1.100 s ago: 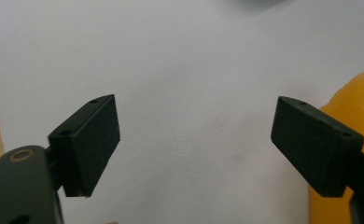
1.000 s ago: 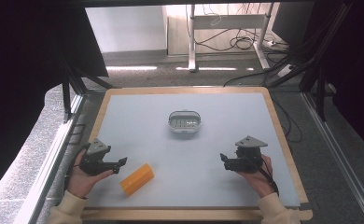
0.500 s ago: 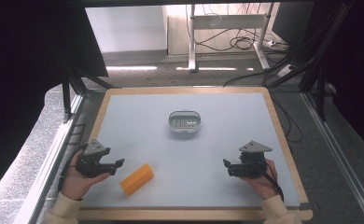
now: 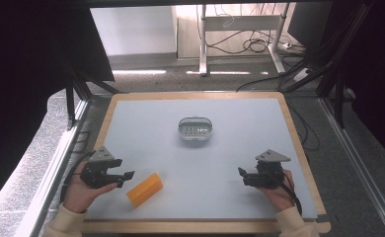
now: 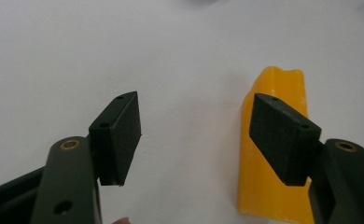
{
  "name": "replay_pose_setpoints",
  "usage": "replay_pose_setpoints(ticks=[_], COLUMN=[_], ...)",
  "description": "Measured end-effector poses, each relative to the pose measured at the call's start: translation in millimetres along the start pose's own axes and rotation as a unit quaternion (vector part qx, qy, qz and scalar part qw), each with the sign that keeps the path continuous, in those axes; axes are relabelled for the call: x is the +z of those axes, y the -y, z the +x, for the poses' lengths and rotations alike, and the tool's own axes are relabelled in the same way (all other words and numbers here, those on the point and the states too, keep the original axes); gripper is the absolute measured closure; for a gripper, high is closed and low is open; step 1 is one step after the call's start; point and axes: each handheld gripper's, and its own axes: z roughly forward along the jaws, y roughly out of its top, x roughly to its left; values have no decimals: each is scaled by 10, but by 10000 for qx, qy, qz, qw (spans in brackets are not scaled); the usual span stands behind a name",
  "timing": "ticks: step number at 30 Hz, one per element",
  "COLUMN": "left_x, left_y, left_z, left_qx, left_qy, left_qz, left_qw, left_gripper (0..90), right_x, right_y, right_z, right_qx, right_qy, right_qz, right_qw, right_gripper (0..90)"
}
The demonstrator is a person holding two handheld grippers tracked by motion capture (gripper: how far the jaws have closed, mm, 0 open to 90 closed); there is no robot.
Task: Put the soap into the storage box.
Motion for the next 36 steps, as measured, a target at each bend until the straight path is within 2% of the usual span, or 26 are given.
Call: replay_pose_setpoints(ticks=[7, 9, 14, 23, 28, 30, 36], left_x=[-50, -55, -50, -46, 18, 76, 158], left_y=[-69, -93, -134, -167, -174, -175, -174], left_z=[-82, -122, -163, -239, -297, -329, -372], left_qx=[151, 262, 302, 396, 467, 481, 532], left_qy=[99, 100, 109, 259, 308, 302, 377], left_qz=[113, 205, 269, 335, 498, 640, 757], left_qw=[9998, 9994, 9991, 9983, 9972, 9963, 9950], left_gripper=[351, 354, 357, 349, 349, 349, 349], right_x=[-13, -11, 4, 12, 9, 9, 23], right_y=[11, 17, 27, 20, 17, 15, 19], right_z=[-38, -46, -41, -13, -12, -9, -3], right_qx=[48, 70, 60, 42, 86, 76, 27], right_qy=[93, 92, 75, 33, -23, -29, 3], right_qz=[-88, -68, -70, -37, -19, -20, 14], right_qw=[9999, 9999, 9999, 10000, 10000, 10000, 10000], right_gripper=[135, 135, 135, 135, 134, 135, 135])
